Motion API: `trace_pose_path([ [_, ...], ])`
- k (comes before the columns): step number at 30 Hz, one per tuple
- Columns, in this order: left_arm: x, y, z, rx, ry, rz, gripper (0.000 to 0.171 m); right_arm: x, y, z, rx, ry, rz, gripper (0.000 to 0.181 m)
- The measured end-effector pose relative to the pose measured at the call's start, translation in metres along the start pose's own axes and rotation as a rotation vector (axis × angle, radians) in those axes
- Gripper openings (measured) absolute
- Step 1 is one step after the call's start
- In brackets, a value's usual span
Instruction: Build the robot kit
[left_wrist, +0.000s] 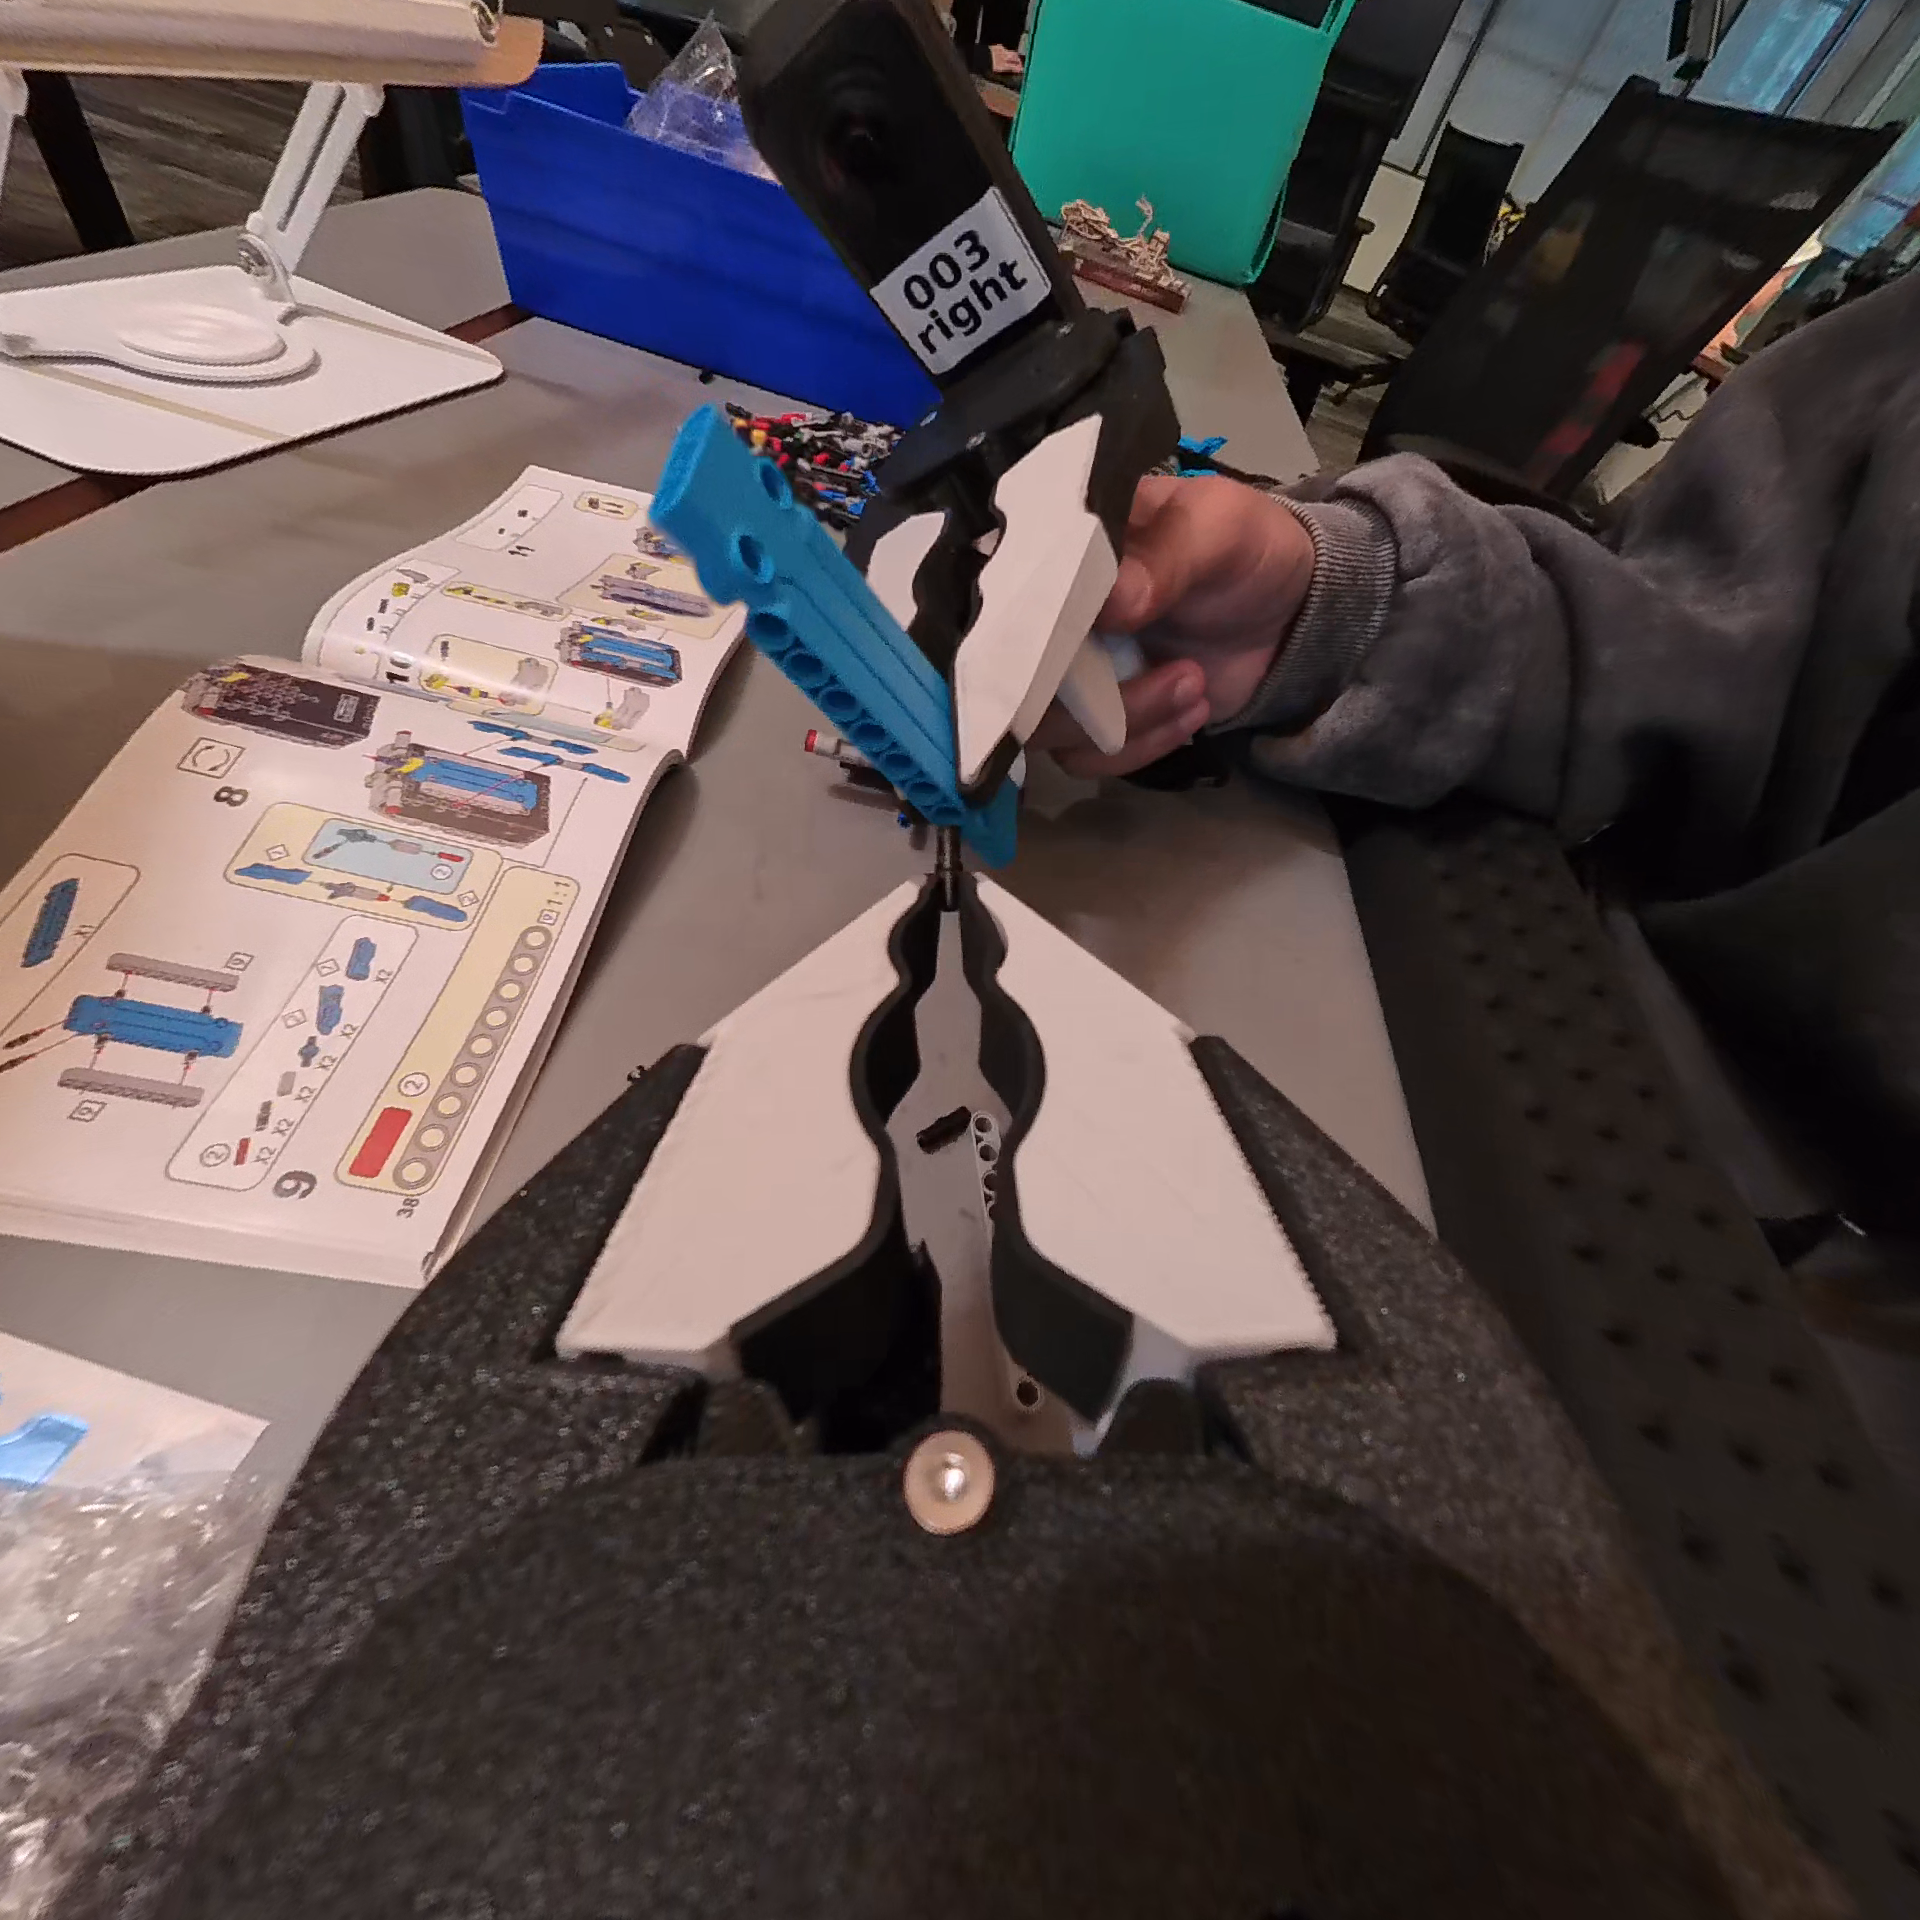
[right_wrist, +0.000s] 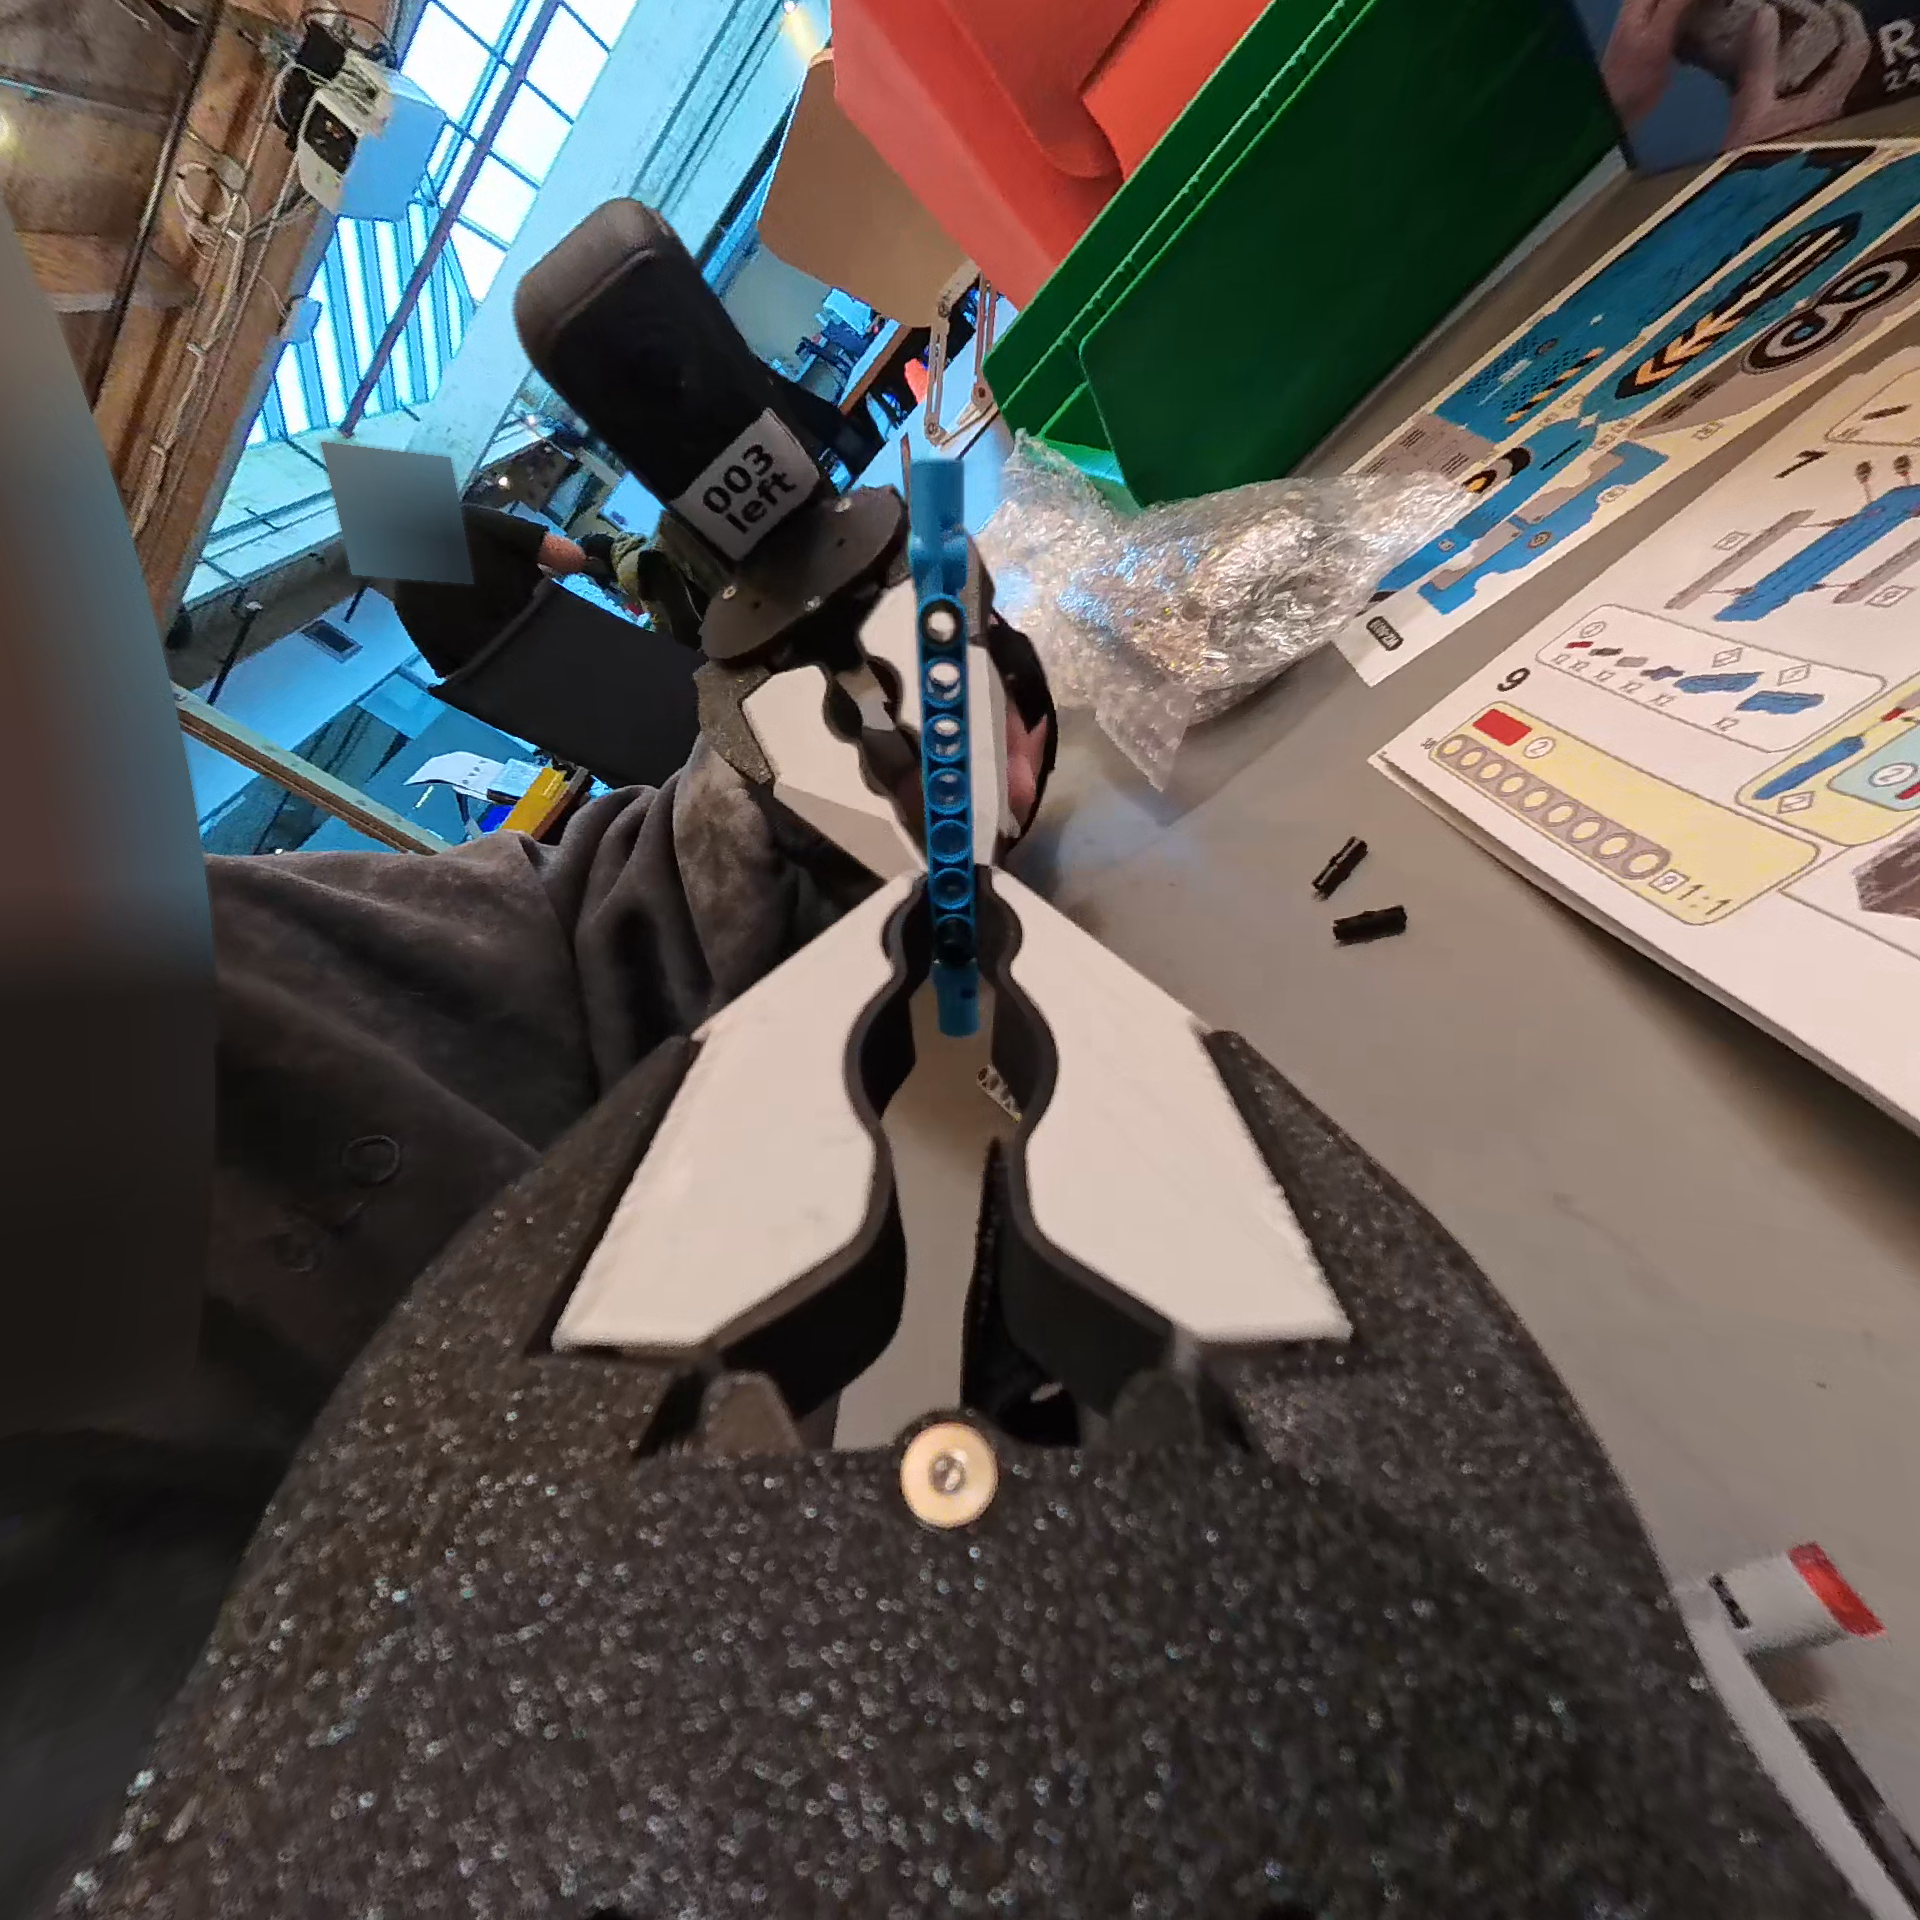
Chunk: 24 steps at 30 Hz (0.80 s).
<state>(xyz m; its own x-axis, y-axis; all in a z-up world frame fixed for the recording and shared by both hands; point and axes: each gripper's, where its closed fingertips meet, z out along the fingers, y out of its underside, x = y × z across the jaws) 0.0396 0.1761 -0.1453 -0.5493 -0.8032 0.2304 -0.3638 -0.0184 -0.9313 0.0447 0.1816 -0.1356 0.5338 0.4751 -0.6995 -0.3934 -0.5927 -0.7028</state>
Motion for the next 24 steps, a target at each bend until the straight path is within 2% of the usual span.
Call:
trace_pose_path([
  [11,-0.004,0.011,0.003,-0.065,-0.019,0.003,0.002,0.009,0.01,0.002,-0.072,0.074,-0.056,0.006],
  [24,-0.007,0.012,0.002,-0.071,-0.032,0.006,0.002,0.015,0.013,0.002,-0.094,0.122,-0.074,0.006],
])
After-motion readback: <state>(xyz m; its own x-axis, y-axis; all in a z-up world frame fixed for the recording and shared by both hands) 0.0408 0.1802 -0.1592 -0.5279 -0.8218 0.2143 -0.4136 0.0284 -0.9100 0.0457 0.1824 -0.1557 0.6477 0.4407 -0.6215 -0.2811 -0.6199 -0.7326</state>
